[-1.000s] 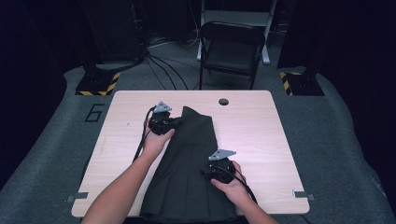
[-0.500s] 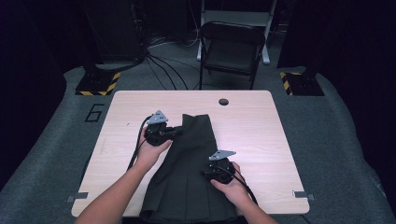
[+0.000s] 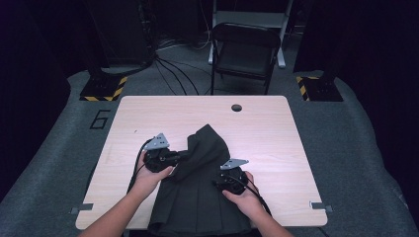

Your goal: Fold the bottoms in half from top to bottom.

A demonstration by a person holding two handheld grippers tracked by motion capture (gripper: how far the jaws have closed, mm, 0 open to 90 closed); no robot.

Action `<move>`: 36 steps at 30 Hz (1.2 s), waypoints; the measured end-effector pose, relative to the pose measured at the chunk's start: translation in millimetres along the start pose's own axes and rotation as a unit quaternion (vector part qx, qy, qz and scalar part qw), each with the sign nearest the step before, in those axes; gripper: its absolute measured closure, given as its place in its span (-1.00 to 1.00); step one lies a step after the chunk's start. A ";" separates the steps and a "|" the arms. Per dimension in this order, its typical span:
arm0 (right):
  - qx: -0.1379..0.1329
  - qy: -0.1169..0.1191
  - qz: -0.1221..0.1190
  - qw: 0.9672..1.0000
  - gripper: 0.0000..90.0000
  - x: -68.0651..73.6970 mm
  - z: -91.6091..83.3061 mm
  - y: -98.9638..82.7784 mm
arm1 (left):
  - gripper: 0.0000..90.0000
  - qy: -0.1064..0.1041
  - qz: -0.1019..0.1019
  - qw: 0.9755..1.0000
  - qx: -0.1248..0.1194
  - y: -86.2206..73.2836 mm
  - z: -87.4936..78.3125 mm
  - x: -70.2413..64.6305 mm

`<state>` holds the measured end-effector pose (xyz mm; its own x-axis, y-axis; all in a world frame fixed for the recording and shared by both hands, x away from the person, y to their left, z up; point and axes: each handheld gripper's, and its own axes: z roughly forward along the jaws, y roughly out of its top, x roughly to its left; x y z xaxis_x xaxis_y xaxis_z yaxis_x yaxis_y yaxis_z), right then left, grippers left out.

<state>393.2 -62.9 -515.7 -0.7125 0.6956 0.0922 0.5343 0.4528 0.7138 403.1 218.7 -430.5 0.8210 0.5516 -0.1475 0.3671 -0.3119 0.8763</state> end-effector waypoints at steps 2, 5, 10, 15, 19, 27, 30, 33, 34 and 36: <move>-0.001 0.000 0.002 1.000 0.15 0.3 0.1 0.0 | 0.91 -0.003 0.002 1.000 0.006 -4.6 -3.5 -1.5; -0.003 -0.001 0.007 1.000 0.15 0.9 0.0 -0.7 | 0.91 -0.011 -0.005 1.000 0.012 -14.8 -10.9 -3.0; -0.002 0.002 0.008 1.000 0.15 0.6 -0.4 -0.9 | 0.91 -0.015 -0.019 0.999 0.028 -32.5 -17.2 -2.2; -0.004 0.005 0.003 1.000 0.16 -1.1 -0.2 -1.2 | 0.91 -0.017 -0.040 0.998 0.049 -50.0 -17.3 1.5; -0.007 0.006 0.003 1.000 0.17 -2.2 0.1 -1.1 | 0.91 -0.027 -0.045 0.996 0.074 -58.4 -15.2 0.9; -0.004 0.013 0.015 1.000 0.18 -2.9 -1.1 -1.6 | 0.91 -0.034 -0.050 0.992 0.108 -81.2 -4.2 -0.1; -0.006 0.018 0.008 1.000 0.19 -5.7 -1.1 -1.4 | 0.91 -0.037 -0.047 0.991 0.116 -83.8 -2.6 0.8; -0.004 0.023 0.021 0.999 0.20 -6.9 -2.1 -1.6 | 0.91 -0.035 -0.039 0.992 0.117 -86.6 -0.5 -0.5; -0.004 0.025 0.019 1.000 0.19 -7.7 -2.3 -1.6 | 0.91 -0.035 -0.040 0.992 0.117 -87.1 -0.3 -0.7; -0.002 0.029 0.020 0.999 0.17 -8.4 -3.8 -1.4 | 0.91 -0.037 -0.043 0.992 0.115 -88.1 -0.3 0.1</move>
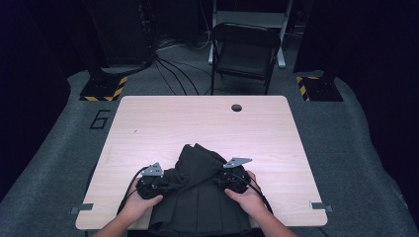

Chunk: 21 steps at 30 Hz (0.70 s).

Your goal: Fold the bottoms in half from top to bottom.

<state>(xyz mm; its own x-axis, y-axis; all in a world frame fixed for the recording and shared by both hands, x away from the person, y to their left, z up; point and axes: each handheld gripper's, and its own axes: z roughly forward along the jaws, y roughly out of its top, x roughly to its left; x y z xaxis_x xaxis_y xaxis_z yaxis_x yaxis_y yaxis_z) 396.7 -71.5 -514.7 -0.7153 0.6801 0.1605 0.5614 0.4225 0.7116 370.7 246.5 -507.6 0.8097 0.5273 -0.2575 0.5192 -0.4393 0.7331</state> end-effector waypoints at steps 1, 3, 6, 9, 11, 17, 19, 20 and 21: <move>0.007 0.006 0.004 1.000 0.15 -0.8 -1.9 1.2 | 0.91 0.002 -0.002 1.000 -0.005 -0.7 0.6 0.3; 0.012 0.013 0.003 1.000 0.11 -2.3 -4.8 3.5 | 0.91 -0.004 -0.007 1.000 -0.005 -1.8 0.2 1.8; 0.019 0.018 0.001 1.000 0.10 -1.8 -14.4 8.9 | 0.91 -0.001 -0.009 1.000 -0.010 -2.7 1.0 0.6; 0.003 0.024 -0.003 1.000 0.10 -1.7 -26.1 17.9 | 0.91 0.005 -0.008 1.000 -0.012 -3.2 1.5 -0.9; -0.006 0.027 -0.005 1.000 0.09 -1.7 -32.9 25.7 | 0.91 0.006 -0.009 1.000 -0.012 -3.1 1.4 -1.3; -0.028 0.034 -0.004 0.999 -0.11 -3.1 -38.4 47.3 | 0.91 0.012 -0.004 1.000 -0.015 -3.9 1.7 -3.1; -0.027 0.035 -0.009 0.999 -0.18 -1.4 -36.3 54.4 | 0.91 0.009 -0.005 1.000 -0.016 -4.3 1.6 -3.0; -0.028 0.036 -0.016 0.999 -0.22 -0.5 -34.7 58.0 | 0.91 0.009 -0.005 1.000 -0.016 -4.5 1.5 -2.9; -0.031 0.036 -0.020 0.999 -0.26 1.2 -32.6 61.7 | 0.91 0.009 -0.005 1.000 -0.017 -4.7 1.6 -2.9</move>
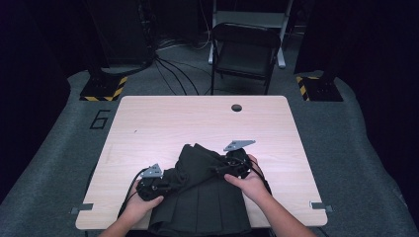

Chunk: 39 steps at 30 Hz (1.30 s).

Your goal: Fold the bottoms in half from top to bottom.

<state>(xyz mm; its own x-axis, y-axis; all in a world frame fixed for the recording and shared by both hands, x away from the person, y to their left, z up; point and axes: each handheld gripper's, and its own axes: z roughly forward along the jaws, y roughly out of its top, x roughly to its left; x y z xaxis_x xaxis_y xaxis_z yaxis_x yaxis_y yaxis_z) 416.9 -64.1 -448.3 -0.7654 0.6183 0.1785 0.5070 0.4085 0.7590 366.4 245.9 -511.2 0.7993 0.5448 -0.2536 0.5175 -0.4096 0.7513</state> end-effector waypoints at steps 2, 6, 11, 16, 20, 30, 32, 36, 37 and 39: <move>0.000 -0.002 -0.004 1.000 -0.34 1.9 3.8 4.7 | 0.91 0.000 0.000 1.000 -0.001 -0.3 -0.1 0.1; -0.004 -0.004 -0.013 1.000 -0.48 3.1 12.5 12.5 | 0.91 0.002 0.004 1.000 -0.002 -0.5 -0.2 0.3; -0.002 -0.003 -0.017 1.000 -0.66 2.0 22.3 18.3 | 0.91 0.005 0.000 1.000 -0.010 -1.7 0.7 -0.5; -0.001 -0.010 -0.025 1.000 -0.69 1.8 30.2 26.7 | 0.91 0.001 0.000 1.000 -0.003 -1.7 -0.6 -0.3; -0.001 0.001 -0.019 1.000 -0.69 -4.8 36.6 33.7 | 0.91 0.001 0.001 1.000 -0.005 -2.1 -0.5 -0.2; 0.017 0.015 -0.006 1.000 -0.70 -13.8 58.6 38.8 | 0.91 0.001 0.002 1.000 -0.010 -2.9 0.1 0.5; 0.025 0.020 0.000 0.999 -0.68 -14.6 62.1 38.6 | 0.91 0.001 0.003 1.000 -0.009 -2.9 0.0 0.5; 0.032 0.045 0.012 0.998 -0.60 -14.0 67.9 39.2 | 0.90 0.001 0.003 1.000 -0.009 -3.0 -0.1 0.8; 0.037 0.053 0.014 0.998 -0.57 -13.0 68.0 39.5 | 0.90 0.001 0.004 1.000 -0.009 -3.1 0.0 0.8; 0.038 0.061 0.006 0.997 -0.50 -11.2 68.8 40.7 | 0.90 -0.002 0.001 1.000 -0.010 -3.1 -0.1 0.7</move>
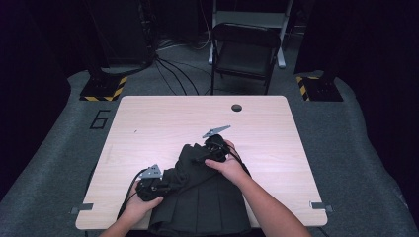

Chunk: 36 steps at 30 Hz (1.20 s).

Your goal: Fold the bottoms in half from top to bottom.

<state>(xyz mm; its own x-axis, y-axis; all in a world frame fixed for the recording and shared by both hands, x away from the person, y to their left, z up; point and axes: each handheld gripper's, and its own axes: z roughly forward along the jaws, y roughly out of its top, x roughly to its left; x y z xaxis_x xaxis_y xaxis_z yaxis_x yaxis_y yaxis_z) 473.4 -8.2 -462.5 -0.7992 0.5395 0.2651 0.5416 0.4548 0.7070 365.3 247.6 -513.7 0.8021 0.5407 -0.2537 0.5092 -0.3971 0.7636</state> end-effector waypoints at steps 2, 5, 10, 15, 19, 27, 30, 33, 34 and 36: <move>-0.001 0.000 -0.007 1.000 -0.46 2.3 -1.3 0.9 | 0.90 0.001 0.001 1.000 0.000 -0.1 -0.1 0.1; -0.011 0.004 -0.011 1.000 -0.22 5.3 -8.5 1.5 | 0.90 0.000 0.001 1.000 0.000 -0.4 -0.1 0.2; -0.021 0.019 -0.011 1.000 0.19 9.0 -24.4 0.5 | 0.90 0.001 -0.007 1.000 -0.004 -0.8 -0.5 0.5; -0.028 0.022 -0.043 0.998 0.56 12.7 -33.6 -1.6 | 0.75 -0.008 -0.025 1.000 -0.002 1.1 -6.9 -1.6; -0.037 0.018 -0.056 0.998 0.66 17.7 -41.2 -4.2 | 0.45 -0.006 -0.038 0.999 -0.028 4.1 -20.5 -4.5; -0.057 0.019 -0.053 0.997 0.66 18.6 -48.9 -8.6 | -0.09 0.039 -0.059 0.995 -0.065 15.2 -40.4 -3.6; -0.062 0.019 -0.053 0.996 0.66 20.5 -50.7 -10.4 | -0.12 0.037 -0.070 0.994 -0.071 22.3 -39.9 0.5; -0.066 0.018 -0.057 0.996 0.66 21.1 -52.4 -11.7 | 0.08 0.048 -0.077 0.994 -0.068 28.3 -37.0 3.3; -0.068 0.019 -0.058 0.996 0.66 21.0 -52.8 -12.0 | 0.27 0.053 -0.076 0.994 -0.059 30.7 -37.4 5.3; -0.072 0.015 -0.063 0.995 0.66 20.8 -54.9 -13.1 | 0.56 0.066 -0.083 0.992 -0.063 35.5 -37.9 7.9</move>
<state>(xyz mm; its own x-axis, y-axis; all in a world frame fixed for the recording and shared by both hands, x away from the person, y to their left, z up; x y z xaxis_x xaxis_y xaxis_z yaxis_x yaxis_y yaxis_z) 435.3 -41.9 -430.3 -0.8665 0.4629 0.1869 0.3961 0.4096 0.8218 377.9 265.9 -466.1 0.6578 0.6872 -0.3084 0.5812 -0.2026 0.7882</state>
